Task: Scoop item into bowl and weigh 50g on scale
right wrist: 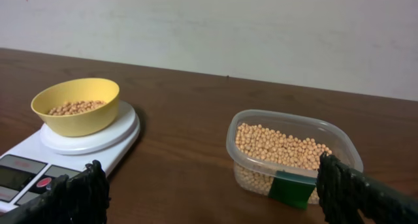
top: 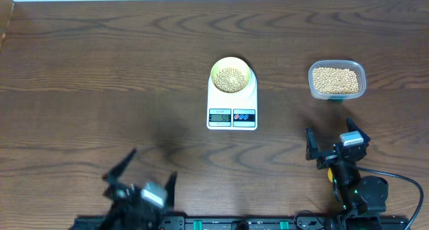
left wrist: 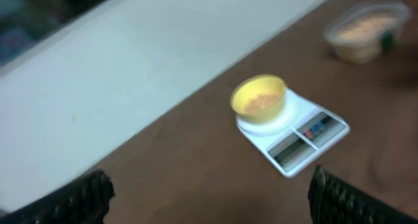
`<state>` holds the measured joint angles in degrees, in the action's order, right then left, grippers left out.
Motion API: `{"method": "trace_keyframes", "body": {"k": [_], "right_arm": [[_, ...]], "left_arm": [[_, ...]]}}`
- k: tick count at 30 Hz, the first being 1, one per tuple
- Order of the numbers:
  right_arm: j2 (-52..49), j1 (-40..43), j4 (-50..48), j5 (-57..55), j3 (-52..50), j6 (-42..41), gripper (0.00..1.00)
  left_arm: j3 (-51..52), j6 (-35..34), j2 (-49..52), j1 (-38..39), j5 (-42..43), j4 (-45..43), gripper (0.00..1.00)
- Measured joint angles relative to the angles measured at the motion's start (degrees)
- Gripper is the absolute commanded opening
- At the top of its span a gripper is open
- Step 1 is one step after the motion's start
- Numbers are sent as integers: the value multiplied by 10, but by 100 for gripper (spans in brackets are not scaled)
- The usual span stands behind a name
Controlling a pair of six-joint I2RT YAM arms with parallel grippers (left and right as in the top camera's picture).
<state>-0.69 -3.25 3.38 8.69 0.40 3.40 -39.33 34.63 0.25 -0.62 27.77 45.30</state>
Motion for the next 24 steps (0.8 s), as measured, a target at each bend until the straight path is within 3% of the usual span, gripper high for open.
{"method": "trace_keyframes", "body": {"k": [4, 8, 15, 24], "right_arm": [[0, 0, 0, 0, 0, 0, 99], [0, 0, 0, 0, 0, 0, 99], [0, 0, 0, 0, 0, 0, 99], [0, 0, 0, 0, 0, 0, 99]], "left_arm": [[89, -126, 1, 0, -63, -122, 98], [152, -221, 1, 0, -119, -175, 98], [231, -296, 1, 0, -171, -236, 98], [284, -323, 1, 0, -199, -300, 98]]}}
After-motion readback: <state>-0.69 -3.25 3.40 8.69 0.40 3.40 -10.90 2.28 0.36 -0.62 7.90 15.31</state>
